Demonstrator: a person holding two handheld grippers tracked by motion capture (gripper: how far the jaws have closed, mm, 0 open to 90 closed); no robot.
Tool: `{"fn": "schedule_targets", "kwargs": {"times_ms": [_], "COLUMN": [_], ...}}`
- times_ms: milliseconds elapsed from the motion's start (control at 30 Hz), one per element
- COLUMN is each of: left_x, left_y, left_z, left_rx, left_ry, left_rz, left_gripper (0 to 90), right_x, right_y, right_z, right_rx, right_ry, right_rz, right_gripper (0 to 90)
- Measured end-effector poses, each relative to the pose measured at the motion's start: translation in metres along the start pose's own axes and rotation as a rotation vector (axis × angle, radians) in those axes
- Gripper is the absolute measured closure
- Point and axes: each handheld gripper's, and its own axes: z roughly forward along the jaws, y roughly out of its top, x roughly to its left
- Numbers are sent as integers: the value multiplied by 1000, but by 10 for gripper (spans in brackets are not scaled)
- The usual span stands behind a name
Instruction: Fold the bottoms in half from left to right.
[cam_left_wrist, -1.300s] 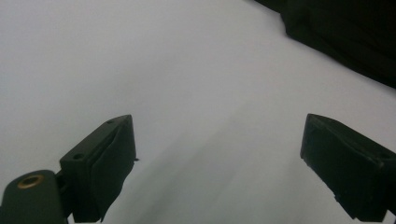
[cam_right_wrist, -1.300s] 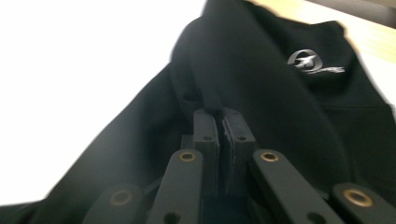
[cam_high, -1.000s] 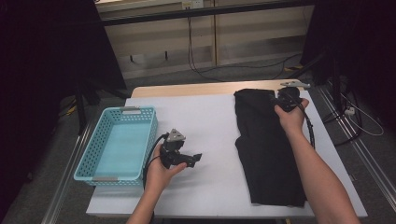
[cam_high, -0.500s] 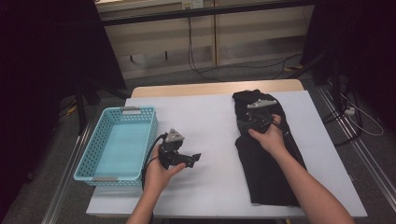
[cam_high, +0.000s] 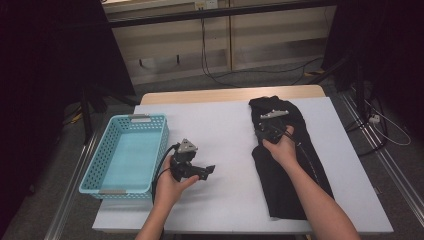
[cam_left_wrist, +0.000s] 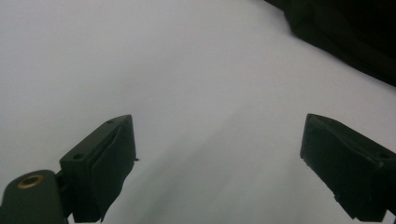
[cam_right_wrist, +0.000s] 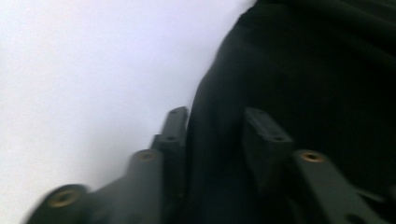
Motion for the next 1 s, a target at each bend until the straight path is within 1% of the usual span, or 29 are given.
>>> {"fn": "schedule_targets", "kwargs": {"times_ms": [33, 100, 133, 200, 300, 333, 367, 433, 533, 633, 733, 767, 833, 967, 1000], "left_x": [0, 0, 1, 2, 5, 5, 5, 6, 5, 6, 7, 8, 9, 11, 12], "left_y": [0, -1, -1, -2, -2, -2, -1, -1, 0, 0, 0, 0, 0, 1, 1], "left_z": [-1, -2, -3, -2, -2, -3, -4, -4, -3, -3, -4, -4, -6, -8, -8], "left_rx": [-3, -6, -6, -1, -2, -2, -4, -8, -10, -7, -7, -8, -11, -15, -18], "left_ry": [0, 1, 3, 1, 6, 7, 9, 9, 7, 9, 13, 10, 17, 28, 27], "left_rz": [-1, -6, -3, -16, -24, -24, -21, -19, -24, -17, -23, -29, -23, -31, -34], "left_gripper": [104, 103, 103, 102, 100, 100, 100, 100, 100, 100, 100, 100, 100, 100, 100], "right_x": [-3, -7, -8, -8, -8, -6, -4, 3, 14, 28, 45, 50, 62, 89, 96], "right_y": [0, -1, -1, 0, 0, 0, 1, 1, 2, 3, 1, 0, -2, -8, -10], "right_z": [-1, -1, -1, -1, -1, -1, -2, -2, -6, -11, -16, -17, -20, -27, -29], "right_rx": [2, 3, 4, 2, -4, -7, -7, -2, -10, -13, -12, -16, -22, -22, -19], "right_ry": [-2, 1, 5, 4, 20, 32, 44, 63, 104, 152, 204, 225, 268, 335, 353], "right_rz": [5, 4, 9, 4, 28, 24, 10, -22, -48, -98, -152, -158, -166, -232, -256], "right_gripper": [765, 823, 829, 838, 848, 849, 850, 852, 853, 853, 853, 853, 853, 853, 853]}}
